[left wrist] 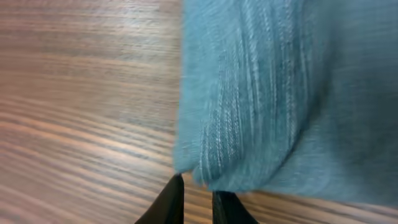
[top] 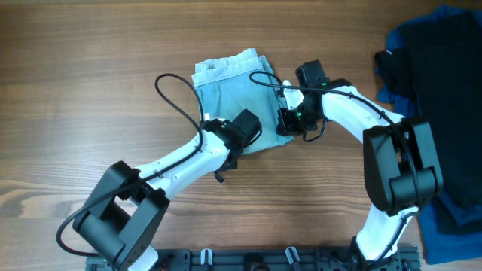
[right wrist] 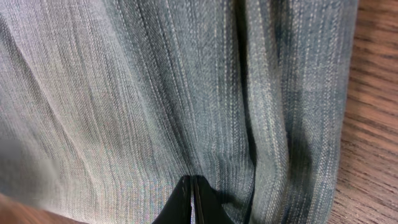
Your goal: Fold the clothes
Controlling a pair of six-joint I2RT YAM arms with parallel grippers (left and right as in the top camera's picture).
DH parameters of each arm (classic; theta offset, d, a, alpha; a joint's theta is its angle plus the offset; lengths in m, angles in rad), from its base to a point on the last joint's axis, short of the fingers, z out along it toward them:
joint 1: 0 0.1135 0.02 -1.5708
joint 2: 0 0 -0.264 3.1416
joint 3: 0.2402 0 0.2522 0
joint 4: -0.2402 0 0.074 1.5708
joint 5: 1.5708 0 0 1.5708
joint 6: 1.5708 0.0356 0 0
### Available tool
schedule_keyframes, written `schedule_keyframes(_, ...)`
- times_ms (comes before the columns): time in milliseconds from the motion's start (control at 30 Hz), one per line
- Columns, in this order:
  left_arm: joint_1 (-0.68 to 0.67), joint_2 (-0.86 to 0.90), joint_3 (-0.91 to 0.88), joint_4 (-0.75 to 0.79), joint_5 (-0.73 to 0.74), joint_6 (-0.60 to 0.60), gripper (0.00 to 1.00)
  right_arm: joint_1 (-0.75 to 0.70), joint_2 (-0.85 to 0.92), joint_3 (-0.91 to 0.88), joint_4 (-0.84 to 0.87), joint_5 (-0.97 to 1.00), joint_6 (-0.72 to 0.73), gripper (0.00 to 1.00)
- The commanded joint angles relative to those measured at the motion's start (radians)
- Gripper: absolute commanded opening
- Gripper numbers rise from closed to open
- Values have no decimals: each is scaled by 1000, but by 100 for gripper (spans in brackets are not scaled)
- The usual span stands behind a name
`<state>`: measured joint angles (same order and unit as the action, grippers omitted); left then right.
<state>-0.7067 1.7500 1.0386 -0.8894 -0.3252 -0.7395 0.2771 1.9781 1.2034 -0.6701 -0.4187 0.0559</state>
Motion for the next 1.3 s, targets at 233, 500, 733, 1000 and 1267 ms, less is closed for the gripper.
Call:
schedule_keyframes(233,189,-181,114,-78,-43,-49,6,0,16,82,-97,66,-4,4)
schedule_keyframes(500,347,-183,123,141,323,112,4,0,-2,314,-60,-75,14,4)
schedule_keyframes(733,472,4,123,326,636,289,4,1,56,313,263,-132,170,4)
schedule_keyframes(1000,484,179,123,676,610,290,5,1,227,313,442,-130,262,4)
schedule_keyframes(1267,485,293,123,764,391,291,4,-10,319,313,483,-50,362,4)
